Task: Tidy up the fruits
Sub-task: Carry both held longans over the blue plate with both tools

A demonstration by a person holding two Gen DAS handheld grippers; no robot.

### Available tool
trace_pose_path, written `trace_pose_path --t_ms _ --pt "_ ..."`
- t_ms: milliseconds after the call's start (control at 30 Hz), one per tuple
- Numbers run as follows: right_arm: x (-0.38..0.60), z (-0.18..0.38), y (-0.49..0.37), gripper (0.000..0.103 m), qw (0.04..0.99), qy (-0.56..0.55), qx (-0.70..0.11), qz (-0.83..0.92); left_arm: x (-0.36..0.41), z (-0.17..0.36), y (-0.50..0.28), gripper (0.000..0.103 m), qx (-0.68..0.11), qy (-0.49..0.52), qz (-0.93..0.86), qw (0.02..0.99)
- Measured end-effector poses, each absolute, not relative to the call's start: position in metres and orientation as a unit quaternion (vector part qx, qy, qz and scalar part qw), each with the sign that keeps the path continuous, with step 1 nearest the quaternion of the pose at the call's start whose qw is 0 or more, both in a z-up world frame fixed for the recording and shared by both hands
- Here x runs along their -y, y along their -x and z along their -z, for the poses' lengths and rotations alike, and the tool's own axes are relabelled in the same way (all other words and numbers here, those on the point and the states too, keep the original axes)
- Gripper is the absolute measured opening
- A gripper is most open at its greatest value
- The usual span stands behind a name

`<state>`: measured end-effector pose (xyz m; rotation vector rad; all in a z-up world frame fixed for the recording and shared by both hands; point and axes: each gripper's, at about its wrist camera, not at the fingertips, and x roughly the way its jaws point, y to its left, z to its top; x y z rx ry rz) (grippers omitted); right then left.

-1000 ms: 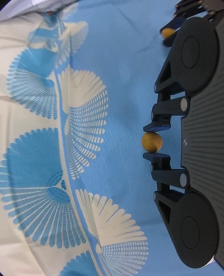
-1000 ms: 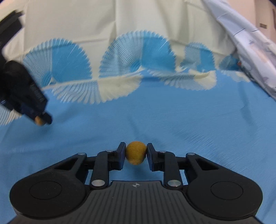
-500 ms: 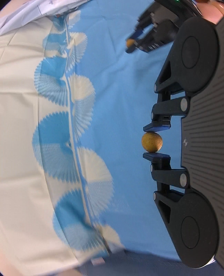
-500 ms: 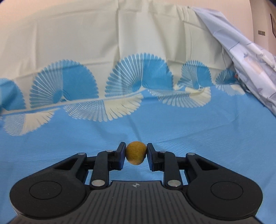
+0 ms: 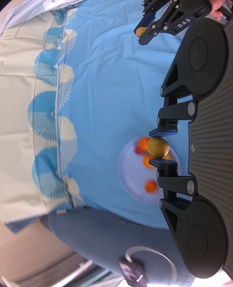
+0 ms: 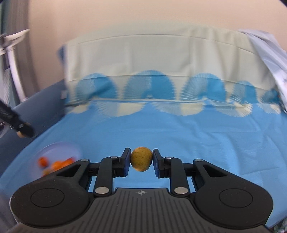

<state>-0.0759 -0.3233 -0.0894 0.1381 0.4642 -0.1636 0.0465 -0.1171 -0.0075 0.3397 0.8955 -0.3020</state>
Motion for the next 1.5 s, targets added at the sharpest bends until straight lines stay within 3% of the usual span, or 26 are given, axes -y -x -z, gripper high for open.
trace_pose_path --t_ms 300,600,1500 --pt "0.216 0.044 0.135 0.027 0.978 0.003 -0.207 -0.026 0.025 -0.006 0.032 0.028 -0.413 -0.104 0.122 0.896" --pt "0.151 0.032 0.177 0.027 0.971 0.080 -0.203 -0.095 -0.016 0.004 0.066 0.028 -0.421 -0.073 0.102 0.898" --pt "0.144 0.033 0.178 0.027 0.966 0.077 -0.223 -0.108 -0.020 0.013 0.070 0.028 -0.431 -0.059 0.111 0.894"
